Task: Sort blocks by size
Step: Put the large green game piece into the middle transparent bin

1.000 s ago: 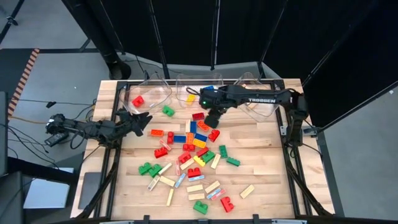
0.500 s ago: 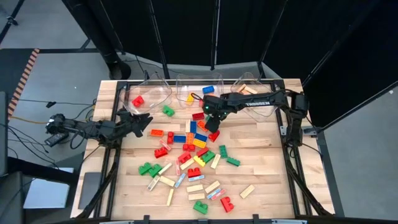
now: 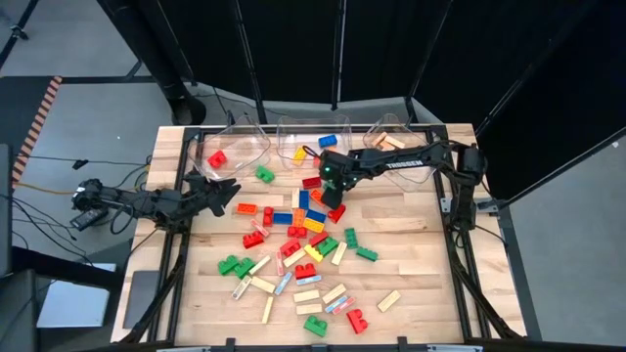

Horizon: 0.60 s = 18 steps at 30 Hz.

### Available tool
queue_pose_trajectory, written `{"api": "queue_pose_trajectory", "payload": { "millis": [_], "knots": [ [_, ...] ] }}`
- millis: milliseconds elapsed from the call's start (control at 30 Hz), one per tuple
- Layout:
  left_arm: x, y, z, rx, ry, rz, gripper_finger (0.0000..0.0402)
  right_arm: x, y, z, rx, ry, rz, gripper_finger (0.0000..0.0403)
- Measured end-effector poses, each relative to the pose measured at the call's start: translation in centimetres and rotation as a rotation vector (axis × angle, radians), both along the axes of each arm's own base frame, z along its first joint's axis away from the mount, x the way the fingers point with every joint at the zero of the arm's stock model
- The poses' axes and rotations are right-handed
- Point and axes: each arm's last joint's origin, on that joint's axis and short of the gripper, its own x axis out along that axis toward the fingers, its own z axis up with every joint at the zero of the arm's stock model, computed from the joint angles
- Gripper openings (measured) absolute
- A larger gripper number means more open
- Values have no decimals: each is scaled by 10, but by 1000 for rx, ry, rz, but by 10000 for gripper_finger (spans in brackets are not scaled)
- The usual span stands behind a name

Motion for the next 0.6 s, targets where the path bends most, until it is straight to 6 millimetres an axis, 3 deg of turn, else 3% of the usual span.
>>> {"api": "queue_pose_trajectory", "payload": {
  "millis": [300, 467, 600],
  "knots": [
    [0, 0, 0, 2, 1, -1, 269, -15, 3, -25, -19, 33, -66, 233],
    [0, 0, 0, 2, 2, -1, 269, -17, 3, -28, -27, 35, -133, 155],
    [0, 0, 0, 2, 1, -1, 269, -14, 7, -28, -24, 5, -140, 153]
  ]
}}
